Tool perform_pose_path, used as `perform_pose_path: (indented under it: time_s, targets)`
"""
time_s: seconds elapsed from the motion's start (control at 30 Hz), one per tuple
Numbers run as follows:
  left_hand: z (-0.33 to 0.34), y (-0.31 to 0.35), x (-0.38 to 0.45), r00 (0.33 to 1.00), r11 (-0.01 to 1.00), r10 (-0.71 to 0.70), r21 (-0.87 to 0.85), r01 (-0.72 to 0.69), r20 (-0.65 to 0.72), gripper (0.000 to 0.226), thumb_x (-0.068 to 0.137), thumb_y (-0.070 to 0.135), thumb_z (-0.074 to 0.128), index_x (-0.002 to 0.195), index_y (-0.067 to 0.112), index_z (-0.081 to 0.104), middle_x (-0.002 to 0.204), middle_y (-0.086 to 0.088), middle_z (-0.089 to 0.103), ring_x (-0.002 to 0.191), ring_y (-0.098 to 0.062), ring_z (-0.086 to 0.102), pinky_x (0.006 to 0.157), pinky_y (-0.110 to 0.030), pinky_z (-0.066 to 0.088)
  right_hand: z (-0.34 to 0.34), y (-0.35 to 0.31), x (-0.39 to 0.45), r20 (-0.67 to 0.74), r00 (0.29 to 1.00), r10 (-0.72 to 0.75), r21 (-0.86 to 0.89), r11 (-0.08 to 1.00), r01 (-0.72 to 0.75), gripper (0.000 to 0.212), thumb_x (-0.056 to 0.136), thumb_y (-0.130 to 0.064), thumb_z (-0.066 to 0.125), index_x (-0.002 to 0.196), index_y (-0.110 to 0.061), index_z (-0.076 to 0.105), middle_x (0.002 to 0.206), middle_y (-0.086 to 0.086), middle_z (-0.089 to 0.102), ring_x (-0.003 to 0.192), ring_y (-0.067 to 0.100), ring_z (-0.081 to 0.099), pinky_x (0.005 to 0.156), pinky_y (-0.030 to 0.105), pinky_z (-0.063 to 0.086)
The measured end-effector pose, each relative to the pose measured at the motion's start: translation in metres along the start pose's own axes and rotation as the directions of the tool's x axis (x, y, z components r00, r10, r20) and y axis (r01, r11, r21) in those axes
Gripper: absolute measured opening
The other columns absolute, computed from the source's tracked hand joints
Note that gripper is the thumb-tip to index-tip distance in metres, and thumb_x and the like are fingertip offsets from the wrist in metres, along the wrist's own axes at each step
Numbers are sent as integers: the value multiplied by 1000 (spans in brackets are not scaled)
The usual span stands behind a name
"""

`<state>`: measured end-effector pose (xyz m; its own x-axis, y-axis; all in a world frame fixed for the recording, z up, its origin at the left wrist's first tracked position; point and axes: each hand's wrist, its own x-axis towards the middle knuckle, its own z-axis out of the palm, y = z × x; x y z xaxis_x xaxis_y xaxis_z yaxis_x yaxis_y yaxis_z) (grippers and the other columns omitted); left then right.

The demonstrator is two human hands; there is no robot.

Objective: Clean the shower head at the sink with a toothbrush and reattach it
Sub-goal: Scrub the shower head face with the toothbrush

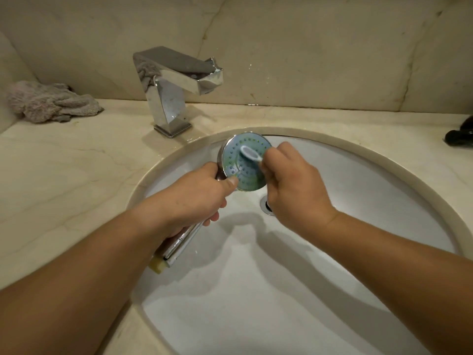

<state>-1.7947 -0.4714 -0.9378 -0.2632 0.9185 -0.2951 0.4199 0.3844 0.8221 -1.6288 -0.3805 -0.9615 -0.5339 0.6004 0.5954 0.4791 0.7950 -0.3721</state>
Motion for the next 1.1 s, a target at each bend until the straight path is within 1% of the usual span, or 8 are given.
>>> perform_pose_path:
  time_s: [0.13, 0.33, 0.47, 0.6, 0.73, 0.83, 0.97, 1.1]
  targets:
    - [1, -1, 2, 1000, 1000, 8, 29, -8, -8, 24, 105, 40, 51, 118, 20, 55, 97, -9, 67, 71, -21, 64, 61, -36, 50, -4, 7, 7, -30, 993, 116, 16, 993, -116, 10, 83, -11, 40, 81, -21, 42, 83, 3, 45, 67, 32, 44, 57, 46, 45]
    - [2, -1, 3, 1000, 999, 4, 53, -4, -4, 22, 105, 40, 51, 115, 21, 55, 97, -10, 67, 69, -21, 64, 60, -35, 50, -4, 4, 15, 7, 998, 70, -16, 997, -70, 9, 84, -15, 42, 84, -23, 39, 86, 4, 45, 66, 32, 45, 52, 38, 41]
    - [1, 0, 2, 1000, 997, 0, 77, 2, -19, 22, 105, 39, 51, 116, 20, 55, 98, -11, 68, 69, -22, 64, 62, -35, 51, 6, -4, 8, 70, 988, -138, -85, 986, 144, 16, 77, -12, 46, 85, -22, 37, 85, 9, 49, 58, 29, 40, 43, 35, 38]
    - [2, 1, 2, 999, 994, 20, 110, -15, -43, 20, 103, 42, 52, 110, 23, 55, 96, -11, 70, 68, -21, 66, 62, -36, 54, 0, -1, 14, -3, 1000, 31, -73, 997, -31, 10, 78, -15, 44, 88, -18, 46, 86, 7, 49, 62, 30, 43, 48, 32, 33]
    - [3, 3, 1, 999, 991, 28, 128, -22, -39, 18, 102, 42, 53, 106, 25, 55, 95, -10, 70, 69, -23, 67, 64, -38, 55, 6, -11, 1, 100, 982, -162, -128, 976, 175, 17, 75, -4, 57, 87, -14, 50, 84, 10, 52, 59, 30, 44, 43, 32, 36]
    - [2, 2, 2, 999, 994, 25, 103, -21, -38, 18, 104, 40, 52, 110, 23, 55, 96, -10, 69, 68, -21, 66, 61, -35, 52, 2, -4, 10, -15, 1000, 14, -80, 997, -15, 10, 79, -13, 46, 89, -15, 48, 85, 10, 51, 60, 28, 41, 48, 31, 30]
    - [2, 0, 4, 999, 998, 30, 64, -28, -28, 14, 105, 38, 52, 105, 24, 55, 95, -11, 68, 66, -21, 64, 60, -35, 50, 7, -9, 0, 47, 994, -98, -108, 989, 102, 22, 76, -6, 51, 86, -21, 38, 85, 9, 50, 58, 27, 39, 44, 32, 34]
    - [-1, -2, 4, 999, 999, 35, 40, -34, -33, 22, 105, 40, 51, 114, 21, 57, 96, -10, 68, 67, -21, 64, 60, -35, 51, -1, 1, 8, -48, 990, 135, -38, 990, -137, 15, 85, -9, 43, 83, -23, 39, 83, 0, 43, 65, 29, 42, 53, 33, 34]
